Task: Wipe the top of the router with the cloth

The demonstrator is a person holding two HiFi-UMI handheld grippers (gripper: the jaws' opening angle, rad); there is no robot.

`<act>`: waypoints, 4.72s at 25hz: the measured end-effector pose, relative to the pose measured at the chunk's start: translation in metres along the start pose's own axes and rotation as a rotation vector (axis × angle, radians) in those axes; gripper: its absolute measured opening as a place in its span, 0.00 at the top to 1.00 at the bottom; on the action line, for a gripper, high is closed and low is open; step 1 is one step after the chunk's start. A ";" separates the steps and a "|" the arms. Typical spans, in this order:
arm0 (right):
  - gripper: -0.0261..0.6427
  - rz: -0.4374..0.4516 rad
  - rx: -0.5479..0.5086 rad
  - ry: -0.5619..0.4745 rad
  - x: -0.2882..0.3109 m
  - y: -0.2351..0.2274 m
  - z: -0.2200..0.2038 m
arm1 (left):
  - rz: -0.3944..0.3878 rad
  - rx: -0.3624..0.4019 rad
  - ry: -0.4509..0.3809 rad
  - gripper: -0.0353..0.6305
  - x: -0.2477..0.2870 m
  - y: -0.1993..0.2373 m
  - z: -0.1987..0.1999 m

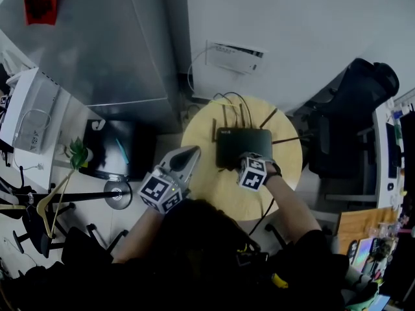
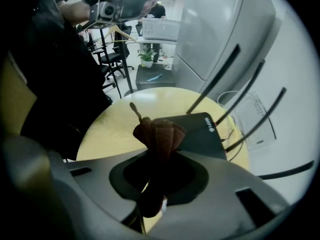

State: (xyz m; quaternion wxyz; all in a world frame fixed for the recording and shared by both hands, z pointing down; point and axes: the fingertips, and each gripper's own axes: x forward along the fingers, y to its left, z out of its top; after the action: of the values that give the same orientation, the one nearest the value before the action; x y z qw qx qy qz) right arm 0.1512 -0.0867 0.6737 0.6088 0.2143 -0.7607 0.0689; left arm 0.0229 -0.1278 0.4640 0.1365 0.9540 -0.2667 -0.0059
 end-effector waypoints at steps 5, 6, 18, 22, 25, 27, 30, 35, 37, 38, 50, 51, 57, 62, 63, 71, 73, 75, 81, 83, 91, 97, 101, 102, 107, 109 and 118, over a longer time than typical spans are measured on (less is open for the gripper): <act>0.86 -0.149 -0.006 0.067 -0.021 -0.081 -0.031 | 0.038 0.062 0.033 0.96 -0.005 0.013 0.003; 0.86 -0.166 -0.013 0.078 -0.021 -0.091 -0.034 | 0.044 0.069 0.039 0.96 -0.007 0.015 0.004; 0.86 -0.240 -0.084 0.166 0.029 -0.134 -0.021 | 0.192 0.046 0.046 0.96 -0.038 0.047 -0.004; 0.86 -0.211 -0.058 0.130 0.032 -0.115 -0.021 | 0.190 0.011 0.066 0.96 -0.041 0.047 -0.011; 0.86 -0.204 -0.062 0.117 0.029 -0.093 -0.024 | 0.148 0.002 0.075 0.96 -0.032 0.042 -0.015; 0.86 -0.204 -0.063 0.111 0.027 -0.078 -0.027 | 0.118 0.004 0.072 0.96 -0.024 0.037 -0.014; 0.86 -0.193 -0.027 0.094 0.022 -0.059 -0.032 | 0.089 0.003 0.043 0.96 -0.015 0.032 -0.011; 0.86 -0.191 0.006 0.080 0.016 -0.032 -0.038 | 0.032 -0.017 0.052 0.96 -0.011 0.018 -0.013; 0.86 -0.202 0.020 0.073 0.015 -0.024 -0.040 | 0.023 -0.014 0.054 0.96 -0.013 0.014 -0.013; 0.86 -0.204 0.025 0.071 0.014 -0.020 -0.042 | 0.019 -0.010 0.055 0.96 -0.014 0.012 -0.014; 0.86 -0.202 0.085 0.069 0.010 0.003 -0.047 | -0.012 -0.017 0.058 0.96 -0.023 0.003 -0.015; 0.86 -0.202 0.087 0.067 0.010 0.004 -0.048 | -0.017 -0.019 0.059 0.96 -0.021 0.002 -0.015; 0.86 -0.131 0.087 0.062 0.009 0.014 -0.051 | -0.054 -0.016 0.047 0.96 -0.004 -0.002 -0.007; 0.86 -0.042 0.034 0.034 -0.002 0.003 -0.056 | -0.068 -0.003 0.040 0.96 0.012 0.000 -0.001; 0.86 -0.077 0.018 0.036 -0.006 -0.010 -0.059 | -0.068 0.006 0.041 0.96 0.014 0.001 -0.001; 0.86 -0.332 -0.020 0.136 -0.015 -0.127 -0.093 | 0.015 -0.007 0.061 0.96 0.016 0.012 -0.002; 0.86 -0.353 -0.041 0.161 -0.008 -0.143 -0.097 | 0.044 -0.006 0.060 0.96 0.008 0.019 -0.004; 0.86 -0.396 -0.062 0.180 -0.002 -0.155 -0.100 | 0.066 -0.004 0.070 0.96 -0.001 0.025 -0.007; 0.86 -0.297 -0.059 0.190 0.019 -0.142 -0.095 | 0.104 0.000 0.069 0.96 -0.013 0.031 -0.009; 0.86 -0.261 -0.042 0.194 0.019 -0.135 -0.098 | 0.088 0.038 0.087 0.96 -0.006 0.025 -0.011; 0.86 -0.206 -0.001 0.179 0.014 -0.094 -0.103 | -0.097 0.116 0.091 0.96 0.040 -0.019 -0.001; 0.86 -0.196 0.062 0.159 0.007 -0.060 -0.110 | -0.149 0.105 0.058 0.96 0.046 -0.038 0.004; 0.86 -0.189 0.069 0.162 0.006 -0.037 -0.110 | -0.168 0.108 0.032 0.96 0.044 -0.049 0.008; 0.86 -0.190 0.072 0.162 0.005 -0.033 -0.110 | -0.171 0.106 0.021 0.96 0.043 -0.052 0.011; 0.86 -0.204 0.119 0.145 0.003 -0.020 -0.105 | -0.177 0.106 0.007 0.96 0.037 -0.063 0.010; 0.86 -0.198 0.125 0.138 0.002 -0.015 -0.103 | -0.168 0.099 0.008 0.96 0.033 -0.067 0.008; 0.86 -0.159 0.223 -0.035 -0.001 0.002 -0.089 | -0.061 0.163 0.060 0.96 -0.004 -0.074 0.007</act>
State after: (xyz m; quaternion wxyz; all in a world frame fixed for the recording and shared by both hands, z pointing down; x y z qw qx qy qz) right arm 0.2302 -0.0526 0.6954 0.5713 0.3413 -0.7396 0.1006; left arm 0.0559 -0.0671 0.4372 0.0659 0.9694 -0.2330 0.0402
